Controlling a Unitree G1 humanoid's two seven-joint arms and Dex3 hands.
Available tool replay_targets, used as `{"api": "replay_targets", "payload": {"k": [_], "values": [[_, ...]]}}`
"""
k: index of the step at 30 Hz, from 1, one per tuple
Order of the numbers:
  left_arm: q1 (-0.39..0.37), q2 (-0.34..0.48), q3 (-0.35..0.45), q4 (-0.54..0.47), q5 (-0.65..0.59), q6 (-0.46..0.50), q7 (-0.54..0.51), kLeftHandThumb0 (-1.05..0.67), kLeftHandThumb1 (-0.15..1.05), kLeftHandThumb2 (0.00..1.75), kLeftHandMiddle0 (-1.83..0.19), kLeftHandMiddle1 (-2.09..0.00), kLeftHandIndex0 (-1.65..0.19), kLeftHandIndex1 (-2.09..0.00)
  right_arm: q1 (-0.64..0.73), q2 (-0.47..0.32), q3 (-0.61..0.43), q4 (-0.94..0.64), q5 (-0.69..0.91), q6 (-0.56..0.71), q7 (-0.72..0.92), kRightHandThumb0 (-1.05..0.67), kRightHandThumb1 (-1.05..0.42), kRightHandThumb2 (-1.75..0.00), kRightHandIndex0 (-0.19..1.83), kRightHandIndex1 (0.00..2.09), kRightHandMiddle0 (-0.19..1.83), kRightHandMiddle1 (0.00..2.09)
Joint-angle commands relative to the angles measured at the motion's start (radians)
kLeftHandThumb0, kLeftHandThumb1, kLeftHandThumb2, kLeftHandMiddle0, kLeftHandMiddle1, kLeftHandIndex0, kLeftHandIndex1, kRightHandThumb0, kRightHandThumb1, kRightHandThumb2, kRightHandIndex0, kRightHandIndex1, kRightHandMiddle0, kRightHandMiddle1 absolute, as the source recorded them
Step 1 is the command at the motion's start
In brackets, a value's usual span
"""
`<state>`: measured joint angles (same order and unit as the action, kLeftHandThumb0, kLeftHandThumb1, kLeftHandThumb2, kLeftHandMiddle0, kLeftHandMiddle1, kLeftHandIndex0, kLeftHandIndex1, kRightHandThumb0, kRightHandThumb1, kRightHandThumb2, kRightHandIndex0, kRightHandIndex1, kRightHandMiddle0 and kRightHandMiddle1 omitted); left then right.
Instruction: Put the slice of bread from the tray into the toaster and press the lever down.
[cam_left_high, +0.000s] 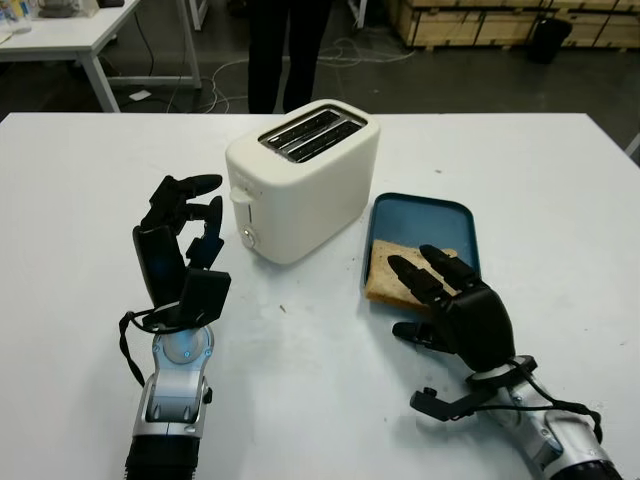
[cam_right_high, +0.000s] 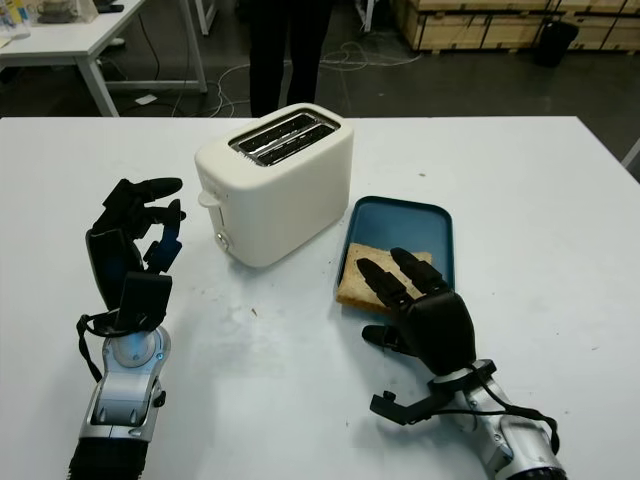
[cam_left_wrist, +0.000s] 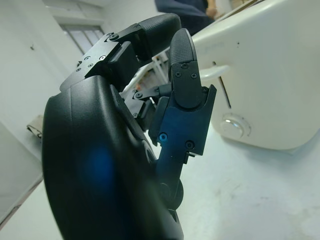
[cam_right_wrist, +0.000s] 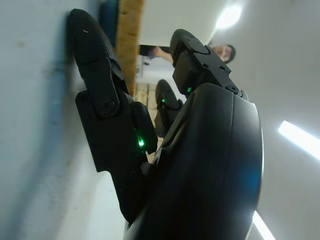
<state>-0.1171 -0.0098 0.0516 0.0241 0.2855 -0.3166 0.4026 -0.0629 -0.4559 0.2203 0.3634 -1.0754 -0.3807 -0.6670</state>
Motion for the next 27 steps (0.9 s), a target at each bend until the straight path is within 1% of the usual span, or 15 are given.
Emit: {"api": "replay_targets", "payload": {"k": [1,5,11,15,17,19,21,23,24,26,27], "values": [[0.007,-0.003,-0.004,-0.009,0.007,-0.009,0.003,-0.47,0.92,0.36,-0.63,-1.26,-0.64,-0.88,-0.017,-0.014,0.028,0.032,-0.007,0.027,-0.029,-0.82,-0.85,0.0,0.36,0.01,0.35,0.0],[0.008,-0.004,-0.006,-0.014,0.014,-0.007,0.006,-0.47,0.92,0.36,-0.63,-1.26,-0.64,-0.88,-0.037,-0.03,0.068,0.061,-0.004,0.047,-0.064,-0.8,-0.85,0.0,0.38,0.01,0.37,0.01],[0.011,-0.006,-0.007,-0.019,0.004,-0.012,0.0,-0.46,0.92,0.36,-0.63,-1.26,-0.64,-0.87,-0.044,-0.052,0.107,0.042,-0.008,0.087,-0.089,-0.73,-0.86,0.0,0.43,0.03,0.42,0.03],[0.012,-0.008,-0.009,-0.021,0.005,-0.016,0.001,-0.48,0.92,0.35,-0.63,-1.26,-0.65,-0.88,-0.039,-0.066,0.125,0.005,-0.025,0.128,-0.1,-0.63,-0.87,0.0,0.49,0.04,0.47,0.03],[0.014,-0.008,-0.009,-0.025,0.013,-0.012,0.004,-0.49,0.92,0.35,-0.64,-1.27,-0.65,-0.88,-0.035,-0.074,0.131,-0.02,-0.034,0.144,-0.103,-0.58,-0.88,0.0,0.56,0.07,0.51,0.05],[0.017,-0.008,-0.01,-0.031,0.018,-0.01,0.005,-0.48,0.92,0.36,-0.63,-1.27,-0.64,-0.88,-0.025,-0.081,0.132,-0.054,-0.032,0.152,-0.088,-0.53,-0.89,-0.01,0.66,0.1,0.57,0.06],[0.018,-0.007,-0.01,-0.034,0.026,-0.011,0.009,-0.47,0.92,0.37,-0.63,-1.26,-0.64,-0.87,-0.011,-0.091,0.132,-0.099,-0.031,0.17,-0.047,-0.51,-0.91,-0.01,0.71,0.12,0.61,0.07],[0.018,-0.01,-0.009,-0.035,0.02,-0.019,0.008,-0.47,0.92,0.37,-0.63,-1.26,-0.64,-0.87,0.007,-0.1,0.131,-0.154,-0.041,0.21,0.018,-0.51,-0.91,-0.01,0.77,0.14,0.65,0.08],[0.018,-0.012,-0.008,-0.038,0.021,-0.018,0.01,-0.46,0.92,0.36,-0.63,-1.26,-0.64,-0.87,0.019,-0.104,0.129,-0.191,-0.048,0.241,0.075,-0.51,-0.91,-0.01,0.79,0.15,0.67,0.08],[0.019,-0.015,-0.008,-0.045,0.023,-0.012,0.013,-0.47,0.92,0.36,-0.64,-1.26,-0.65,-0.87,0.042,-0.109,0.127,-0.26,-0.071,0.306,0.183,-0.48,-0.92,-0.02,0.87,0.21,0.73,0.1],[0.02,-0.017,-0.007,-0.049,0.021,-0.012,0.012,-0.47,0.92,0.36,-0.64,-1.26,-0.65,-0.87,0.053,-0.109,0.127,-0.292,-0.086,0.338,0.231,-0.48,-0.92,-0.04,0.78,0.58,0.79,0.11]]}}
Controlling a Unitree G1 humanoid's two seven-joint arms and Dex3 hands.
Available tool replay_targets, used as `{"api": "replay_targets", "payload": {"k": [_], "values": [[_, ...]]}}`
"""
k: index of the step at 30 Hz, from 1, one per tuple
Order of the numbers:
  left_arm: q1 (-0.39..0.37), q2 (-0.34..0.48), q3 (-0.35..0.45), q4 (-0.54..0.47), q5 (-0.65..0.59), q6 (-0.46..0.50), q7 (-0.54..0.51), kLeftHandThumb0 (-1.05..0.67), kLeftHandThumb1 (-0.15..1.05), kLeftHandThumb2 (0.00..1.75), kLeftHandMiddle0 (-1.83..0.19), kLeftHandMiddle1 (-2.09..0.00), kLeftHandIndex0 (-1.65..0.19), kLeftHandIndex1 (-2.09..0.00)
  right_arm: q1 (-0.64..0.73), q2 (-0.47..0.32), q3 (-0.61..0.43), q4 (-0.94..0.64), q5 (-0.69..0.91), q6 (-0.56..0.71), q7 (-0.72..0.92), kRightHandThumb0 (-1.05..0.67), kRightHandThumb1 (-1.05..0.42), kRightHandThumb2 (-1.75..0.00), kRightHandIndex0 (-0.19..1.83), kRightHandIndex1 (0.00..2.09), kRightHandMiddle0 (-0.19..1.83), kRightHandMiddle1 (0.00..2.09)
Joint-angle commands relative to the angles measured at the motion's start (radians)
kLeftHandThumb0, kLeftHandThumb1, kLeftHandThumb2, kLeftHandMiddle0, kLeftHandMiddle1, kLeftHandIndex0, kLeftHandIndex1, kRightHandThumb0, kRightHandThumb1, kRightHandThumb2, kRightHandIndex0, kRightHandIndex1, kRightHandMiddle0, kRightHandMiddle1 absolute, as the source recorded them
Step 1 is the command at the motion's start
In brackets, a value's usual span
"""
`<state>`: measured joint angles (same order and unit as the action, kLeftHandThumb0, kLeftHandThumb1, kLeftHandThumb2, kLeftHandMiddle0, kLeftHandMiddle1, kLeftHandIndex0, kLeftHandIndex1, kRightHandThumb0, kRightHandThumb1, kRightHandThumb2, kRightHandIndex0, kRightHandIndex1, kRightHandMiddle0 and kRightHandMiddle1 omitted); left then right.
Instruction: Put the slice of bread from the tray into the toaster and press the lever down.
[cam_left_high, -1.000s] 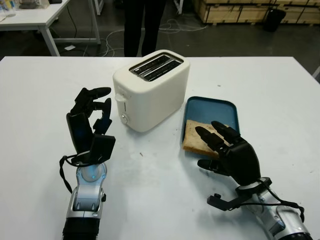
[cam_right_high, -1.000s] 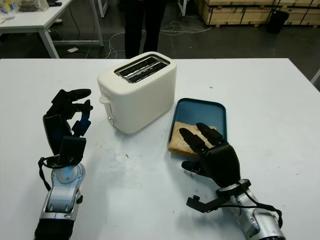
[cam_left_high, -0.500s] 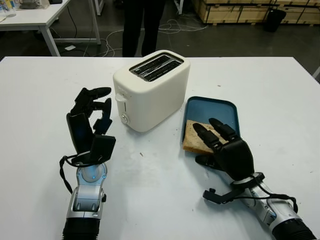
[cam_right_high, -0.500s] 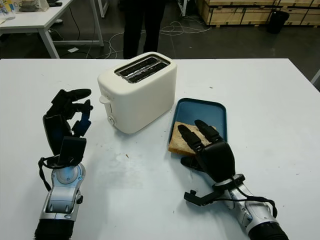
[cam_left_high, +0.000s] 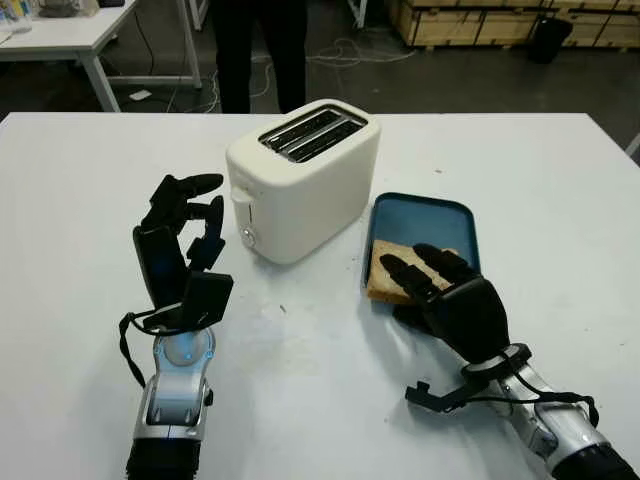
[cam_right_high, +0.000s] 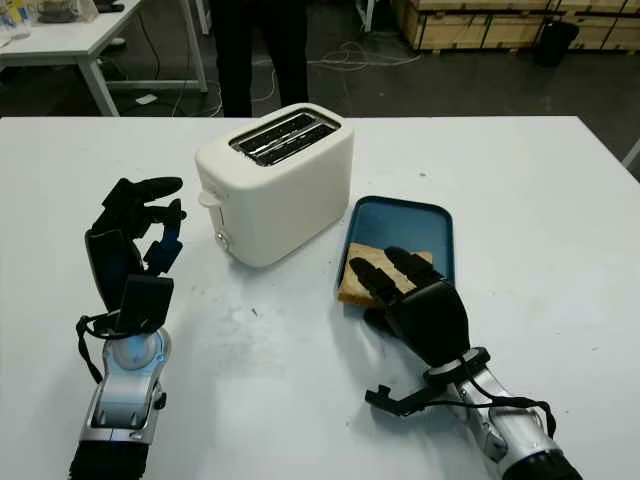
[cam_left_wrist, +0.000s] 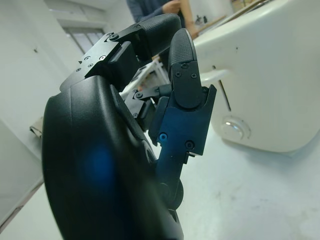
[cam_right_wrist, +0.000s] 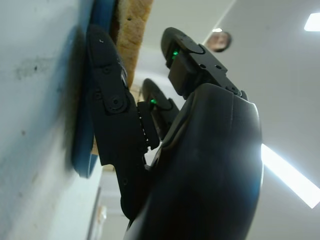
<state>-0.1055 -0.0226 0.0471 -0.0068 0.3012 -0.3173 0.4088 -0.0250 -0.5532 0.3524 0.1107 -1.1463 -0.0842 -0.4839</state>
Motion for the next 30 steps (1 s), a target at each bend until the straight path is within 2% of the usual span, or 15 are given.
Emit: {"api": "replay_targets", "payload": {"k": [1,2,4,6,8,17,19,21,23,25,30], "values": [[0.01,-0.004,-0.003,-0.021,0.004,-0.014,0.004,-0.47,0.92,0.36,-0.64,-1.26,-0.65,-0.87,0.025,-0.01,-0.006,-0.069,-0.031,0.07,0.09,-0.47,-0.92,-0.05,0.65,1.0,0.86,0.15],[0.011,-0.004,-0.003,-0.024,0.006,-0.016,0.005,-0.47,0.92,0.36,-0.64,-1.26,-0.65,-0.87,0.034,-0.01,-0.006,-0.095,-0.042,0.091,0.121,-0.43,-0.92,-0.09,0.57,1.4,0.88,0.32],[0.013,-0.004,-0.003,-0.028,0.004,-0.019,0.004,-0.47,0.92,0.36,-0.64,-1.26,-0.65,-0.87,0.048,-0.01,-0.005,-0.135,-0.06,0.119,0.162,-0.39,-0.92,-0.16,0.59,1.67,0.79,0.71],[0.014,-0.005,-0.004,-0.032,0.004,-0.019,0.003,-0.47,0.92,0.36,-0.64,-1.27,-0.65,-0.87,0.061,-0.009,-0.008,-0.172,-0.066,0.142,0.216,-0.39,-0.92,-0.2,0.62,1.73,0.73,0.89],[0.016,-0.004,-0.005,-0.037,0.003,-0.021,0.0,-0.47,0.92,0.36,-0.64,-1.27,-0.65,-0.88,0.074,-0.013,-0.011,-0.217,-0.068,0.161,0.29,-0.39,-0.92,-0.25,0.62,1.74,0.68,0.95],[0.023,-0.006,-0.007,-0.045,0.004,-0.021,0.0,-0.46,0.92,0.36,-0.64,-1.27,-0.64,-0.88,0.096,-0.029,-0.024,-0.296,-0.092,0.166,0.398,-0.4,-0.92,-0.21,0.65,1.75,0.69,0.95],[0.024,-0.006,-0.007,-0.045,0.005,-0.022,0.0,-0.46,0.92,0.35,-0.64,-1.27,-0.64,-0.88,0.095,-0.024,-0.027,-0.285,-0.108,0.165,0.345,-0.42,-0.92,-0.26,0.66,1.75,0.65,1.09],[0.025,-0.004,-0.008,-0.043,0.01,-0.023,0.003,-0.47,0.92,0.35,-0.64,-1.26,-0.64,-0.87,0.085,-0.015,-0.034,-0.25,-0.104,0.139,0.214,-0.45,-0.92,-0.25,0.66,1.75,0.52,1.46],[0.025,-0.004,-0.009,-0.041,0.01,-0.027,0.002,-0.47,0.92,0.35,-0.65,-1.26,-0.65,-0.87,0.073,-0.013,-0.044,-0.215,-0.075,0.101,0.096,-0.45,-0.92,-0.22,0.66,1.75,0.41,1.69],[0.026,-0.005,-0.011,-0.038,0.004,-0.028,-0.001,-0.47,0.92,0.35,-0.65,-1.26,-0.65,-0.87,0.052,-0.019,-0.061,-0.176,-0.032,0.044,-0.017,-0.44,-0.92,-0.22,0.65,1.75,0.38,1.72],[0.028,-0.009,-0.014,-0.04,0.003,-0.022,-0.004,-0.47,0.92,0.34,-0.65,-1.25,-0.66,-0.86,-0.018,-0.024,-0.117,-0.114,0.033,-0.056,-0.237,-0.42,-0.92,-0.18,0.6,1.75,0.45,1.57]]}}
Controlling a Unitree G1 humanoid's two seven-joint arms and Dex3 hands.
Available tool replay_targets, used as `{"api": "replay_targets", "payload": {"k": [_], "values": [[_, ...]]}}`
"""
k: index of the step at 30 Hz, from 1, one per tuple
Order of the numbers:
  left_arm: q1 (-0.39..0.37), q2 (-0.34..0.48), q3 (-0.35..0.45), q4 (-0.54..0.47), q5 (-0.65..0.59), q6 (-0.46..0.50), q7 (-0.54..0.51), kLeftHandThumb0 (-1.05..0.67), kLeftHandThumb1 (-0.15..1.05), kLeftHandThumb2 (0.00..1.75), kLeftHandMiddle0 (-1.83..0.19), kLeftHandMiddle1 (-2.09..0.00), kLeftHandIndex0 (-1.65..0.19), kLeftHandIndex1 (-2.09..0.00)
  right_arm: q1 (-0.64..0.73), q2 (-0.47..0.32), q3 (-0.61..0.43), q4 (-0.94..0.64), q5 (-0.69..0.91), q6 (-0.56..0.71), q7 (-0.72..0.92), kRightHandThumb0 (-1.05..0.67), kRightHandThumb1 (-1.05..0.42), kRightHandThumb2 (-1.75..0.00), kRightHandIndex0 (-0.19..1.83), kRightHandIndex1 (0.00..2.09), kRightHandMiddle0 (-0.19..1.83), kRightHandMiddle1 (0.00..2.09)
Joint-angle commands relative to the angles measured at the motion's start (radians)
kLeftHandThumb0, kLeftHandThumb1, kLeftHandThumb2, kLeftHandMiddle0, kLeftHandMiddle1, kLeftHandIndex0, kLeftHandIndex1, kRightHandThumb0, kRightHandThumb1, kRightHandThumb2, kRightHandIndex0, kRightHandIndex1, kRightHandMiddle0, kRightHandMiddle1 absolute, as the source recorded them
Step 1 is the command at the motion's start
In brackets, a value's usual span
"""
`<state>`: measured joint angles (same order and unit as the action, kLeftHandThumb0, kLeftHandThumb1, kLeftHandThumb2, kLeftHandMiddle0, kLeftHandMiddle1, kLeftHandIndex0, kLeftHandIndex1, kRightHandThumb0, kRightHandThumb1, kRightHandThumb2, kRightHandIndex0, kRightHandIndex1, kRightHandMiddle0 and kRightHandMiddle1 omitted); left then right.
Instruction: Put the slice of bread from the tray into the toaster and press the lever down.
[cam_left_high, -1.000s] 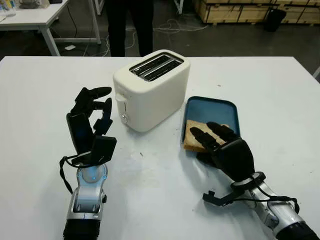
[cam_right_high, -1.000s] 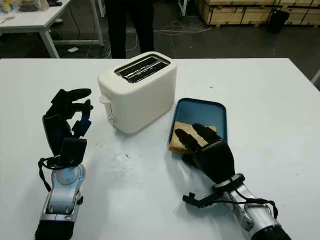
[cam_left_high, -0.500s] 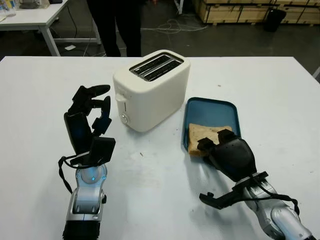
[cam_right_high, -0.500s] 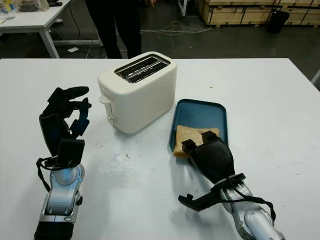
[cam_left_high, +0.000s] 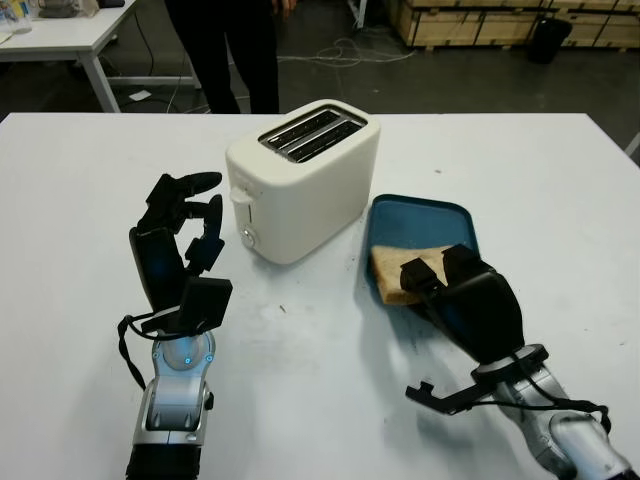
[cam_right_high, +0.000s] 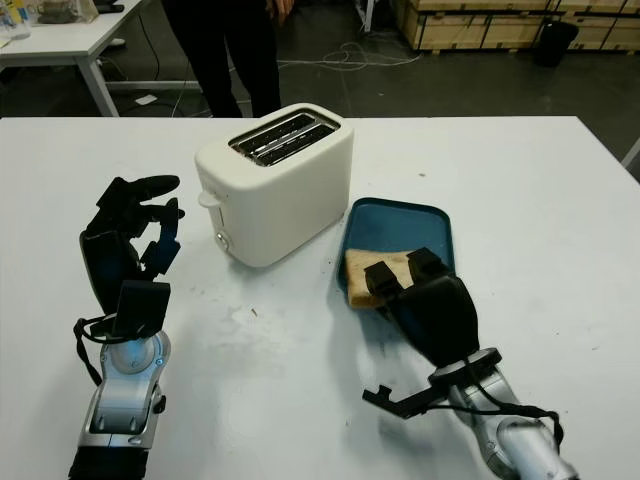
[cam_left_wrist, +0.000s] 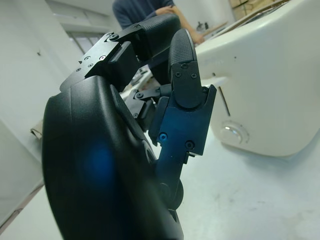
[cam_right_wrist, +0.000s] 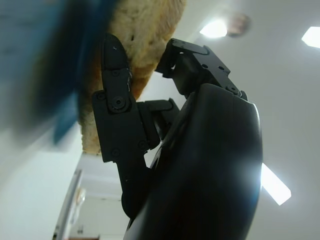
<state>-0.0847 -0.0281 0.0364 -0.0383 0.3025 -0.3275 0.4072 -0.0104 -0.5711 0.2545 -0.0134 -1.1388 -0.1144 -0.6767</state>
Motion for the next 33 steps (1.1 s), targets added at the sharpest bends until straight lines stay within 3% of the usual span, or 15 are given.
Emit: {"api": "replay_targets", "payload": {"k": [1,5,9,11,14,16,19,22,25,26,29,31,33], "values": [[0.007,-0.004,-0.005,-0.01,0.002,-0.01,-0.003,-0.47,0.92,0.34,-0.66,-1.25,-0.66,-0.86,-0.048,-0.013,-0.029,0.016,0.031,-0.039,-0.065,-0.41,-0.92,-0.17,0.6,1.75,0.46,1.55],[0.005,-0.004,-0.008,-0.009,0.003,-0.01,-0.004,-0.46,0.92,0.34,-0.66,-1.25,-0.66,-0.86,-0.113,-0.048,-0.056,0.054,0.055,-0.114,-0.138,-0.4,-0.92,-0.15,0.59,1.74,0.57,1.33],[0.003,-0.006,-0.01,-0.012,0.007,-0.002,-0.002,-0.47,0.92,0.35,-0.66,-1.25,-0.66,-0.85,-0.166,-0.076,-0.08,0.092,0.097,-0.18,-0.142,-0.41,-0.92,-0.13,0.61,1.72,0.58,1.32],[0.002,-0.009,-0.01,-0.015,0.003,0.0,-0.003,-0.47,0.92,0.35,-0.66,-1.25,-0.66,-0.85,-0.188,-0.095,-0.09,0.103,0.115,-0.198,-0.11,-0.42,-0.92,-0.16,0.72,1.5,0.72,1.0],[0.0,-0.009,-0.009,-0.015,0.005,0.001,-0.003,-0.47,0.92,0.35,-0.65,-1.26,-0.66,-0.85,-0.22,-0.121,-0.102,0.123,0.151,-0.24,-0.07,-0.42,-0.92,-0.2,0.75,1.39,0.81,0.79],[-0.001,-0.009,-0.01,-0.018,0.007,0.005,-0.003,-0.47,0.92,0.35,-0.65,-1.26,-0.66,-0.85,-0.248,-0.14,-0.115,0.145,0.248,-0.312,0.003,-0.4,-0.92,-0.2,0.79,1.23,0.9,0.51],[-0.002,-0.008,-0.011,-0.019,0.008,0.005,-0.004,-0.47,0.92,0.35,-0.65,-1.26,-0.66,-0.85,-0.317,-0.179,-0.14,0.181,0.378,-0.395,0.132,-0.42,-0.92,-0.18,0.82,1.17,0.98,0.36],[-0.004,-0.007,-0.01,-0.014,0.01,0.002,-0.001,-0.47,0.92,0.35,-0.65,-1.27,-0.66,-0.86,-0.458,-0.208,-0.148,0.28,0.478,-0.502,0.244,-0.45,-0.92,-0.18,0.74,1.39,0.99,0.48],[-0.003,-0.008,-0.01,-0.013,0.01,0.005,0.001,-0.47,0.92,0.35,-0.65,-1.27,-0.66,-0.86,-0.618,-0.225,-0.126,0.407,0.483,-0.593,0.304,-0.43,-0.92,-0.16,0.76,1.48,1.09,0.32],[-0.001,-0.01,-0.01,-0.015,0.01,0.008,-0.001,-0.47,0.92,0.35,-0.65,-1.27,-0.66,-0.86,-0.691,-0.229,-0.107,0.464,0.45,-0.62,0.304,-0.44,-0.92,-0.18,0.76,1.61,1.1,0.47],[0.001,-0.011,-0.011,-0.019,0.009,0.012,-0.003,-0.47,0.92,0.35,-0.64,-1.26,-0.66,-0.86,-0.905,-0.21,-0.045,0.633,0.395,-0.675,0.333,-0.47,-0.92,-0.21,0.83,1.69,0.94,1.09],[0.002,-0.012,-0.01,-0.019,0.007,0.012,-0.003,-0.47,0.92,0.35,-0.65,-1.26,-0.66,-0.86,-1.026,-0.184,-0.007,0.742,0.383,-0.703,0.354,-0.46,-0.92,-0.19,0.88,1.67,0.92,1.24],[0.001,-0.01,-0.008,-0.016,0.005,0.007,-0.004,-0.46,0.92,0.35,-0.65,-1.26,-0.65,-0.86,-1.144,-0.152,0.034,0.859,0.361,-0.729,0.354,-0.43,-0.92,-0.13,0.96,1.61,0.95,1.25]]}}
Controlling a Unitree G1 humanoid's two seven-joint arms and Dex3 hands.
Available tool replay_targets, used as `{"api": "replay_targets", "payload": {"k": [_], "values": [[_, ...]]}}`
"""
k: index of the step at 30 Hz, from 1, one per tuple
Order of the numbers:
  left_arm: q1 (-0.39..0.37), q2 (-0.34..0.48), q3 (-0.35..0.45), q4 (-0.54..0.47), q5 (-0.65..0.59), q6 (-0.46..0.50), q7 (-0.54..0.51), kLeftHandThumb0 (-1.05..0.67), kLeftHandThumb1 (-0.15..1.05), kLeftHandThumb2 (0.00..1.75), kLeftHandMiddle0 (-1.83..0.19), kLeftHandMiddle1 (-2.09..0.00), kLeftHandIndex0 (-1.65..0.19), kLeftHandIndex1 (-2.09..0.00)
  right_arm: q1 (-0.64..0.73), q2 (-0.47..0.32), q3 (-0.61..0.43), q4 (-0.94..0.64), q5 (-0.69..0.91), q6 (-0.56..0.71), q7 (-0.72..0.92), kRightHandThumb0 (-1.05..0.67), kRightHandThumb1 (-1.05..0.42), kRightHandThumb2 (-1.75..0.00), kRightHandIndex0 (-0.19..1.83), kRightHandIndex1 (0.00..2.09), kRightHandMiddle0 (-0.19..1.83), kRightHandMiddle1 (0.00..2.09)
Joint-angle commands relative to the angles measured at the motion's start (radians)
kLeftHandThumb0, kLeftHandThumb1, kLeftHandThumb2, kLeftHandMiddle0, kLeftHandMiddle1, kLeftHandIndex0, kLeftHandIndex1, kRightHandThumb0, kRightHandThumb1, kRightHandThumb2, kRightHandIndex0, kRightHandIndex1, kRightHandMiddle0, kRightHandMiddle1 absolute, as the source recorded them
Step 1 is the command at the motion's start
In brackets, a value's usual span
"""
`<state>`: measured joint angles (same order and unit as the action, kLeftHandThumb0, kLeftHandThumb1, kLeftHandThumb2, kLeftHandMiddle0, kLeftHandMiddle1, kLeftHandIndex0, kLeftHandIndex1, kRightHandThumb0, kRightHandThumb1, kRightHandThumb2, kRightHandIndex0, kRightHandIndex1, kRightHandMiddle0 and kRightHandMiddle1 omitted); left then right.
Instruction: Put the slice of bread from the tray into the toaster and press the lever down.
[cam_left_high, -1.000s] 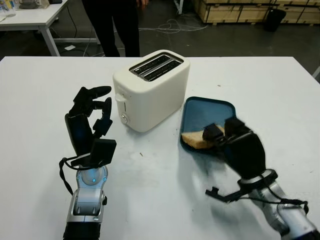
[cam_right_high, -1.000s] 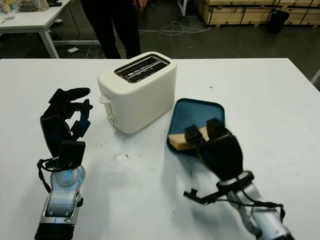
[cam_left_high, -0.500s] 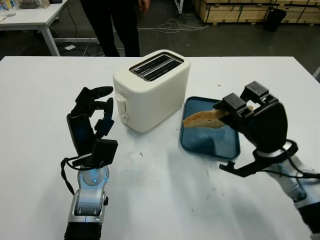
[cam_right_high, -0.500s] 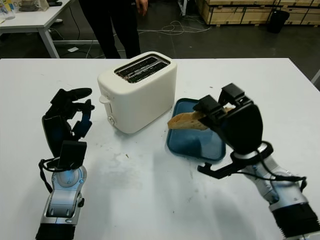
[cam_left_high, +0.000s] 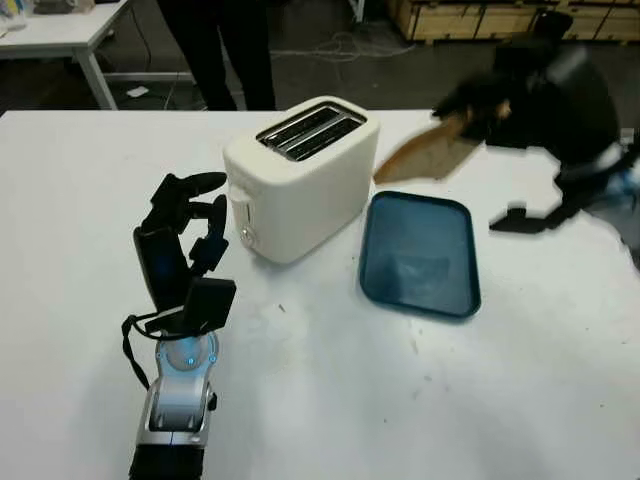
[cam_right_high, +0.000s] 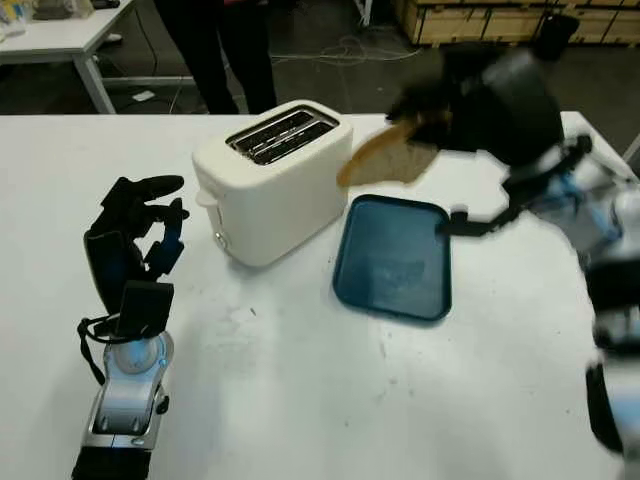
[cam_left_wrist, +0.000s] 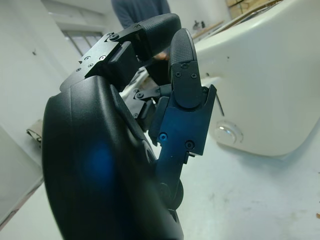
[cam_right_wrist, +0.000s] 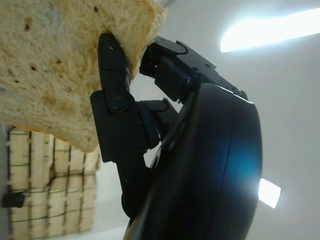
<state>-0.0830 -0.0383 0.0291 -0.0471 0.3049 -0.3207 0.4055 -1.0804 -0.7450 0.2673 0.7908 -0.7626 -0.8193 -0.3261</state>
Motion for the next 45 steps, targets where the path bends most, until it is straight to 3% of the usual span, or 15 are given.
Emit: {"api": "replay_targets", "payload": {"k": [1,6,9,18,25,34,45], "values": [[-0.001,0.0,-0.001,-0.006,0.002,-0.003,-0.002,-0.46,0.92,0.35,-0.65,-1.26,-0.66,-0.86,-0.13,0.037,0.043,0.11,-0.033,-0.032,-0.006,-0.43,-0.92,-0.13,0.98,1.6,0.94,1.27],[-0.002,0.003,0.0,0.001,0.001,-0.012,-0.003,-0.45,0.92,0.35,-0.65,-1.27,-0.65,-0.86,-0.331,0.114,0.136,0.309,-0.099,0.009,-0.058,-0.6,-0.92,-0.34,1.05,1.73,0.83,1.66],[0.0,0.002,-0.001,-0.001,0.011,-0.005,0.001,-0.46,0.92,0.35,-0.65,-1.27,-0.66,-0.86,-0.409,0.153,0.188,0.374,-0.136,0.03,-0.09,-0.63,-0.92,-0.45,1.12,1.74,0.81,1.74],[0.002,-0.001,-0.001,-0.003,0.008,-0.007,-0.001,-0.46,0.92,0.36,-0.65,-1.27,-0.65,-0.85,-0.521,0.243,0.332,0.47,-0.23,0.092,-0.203,-0.55,-0.92,-0.27,1.18,1.75,0.9,1.75],[-0.002,-0.002,-0.005,0.002,0.01,-0.011,-0.001,-0.46,0.92,0.36,-0.65,-1.26,-0.66,-0.85,-0.547,0.301,0.456,0.522,-0.319,0.153,-0.316,-0.56,-0.92,-0.34,1.16,1.75,0.87,1.75],[0.006,-0.004,-0.002,-0.008,0.012,0.002,0.001,-0.48,0.92,0.36,-0.66,-1.25,-0.67,-0.85,-0.541,0.355,0.517,0.561,-0.339,0.199,-0.353,-0.55,-0.92,-0.33,1.14,1.75,0.77,1.74],[0.012,-0.004,0.002,-0.007,0.012,-0.007,0.007,-0.49,0.92,0.36,-0.65,-1.26,-0.67,-0.86,-0.535,0.387,0.558,0.574,-0.365,0.233,-0.347,-0.52,-0.92,-0.26,1.14,1.75,0.87,1.75]]}}
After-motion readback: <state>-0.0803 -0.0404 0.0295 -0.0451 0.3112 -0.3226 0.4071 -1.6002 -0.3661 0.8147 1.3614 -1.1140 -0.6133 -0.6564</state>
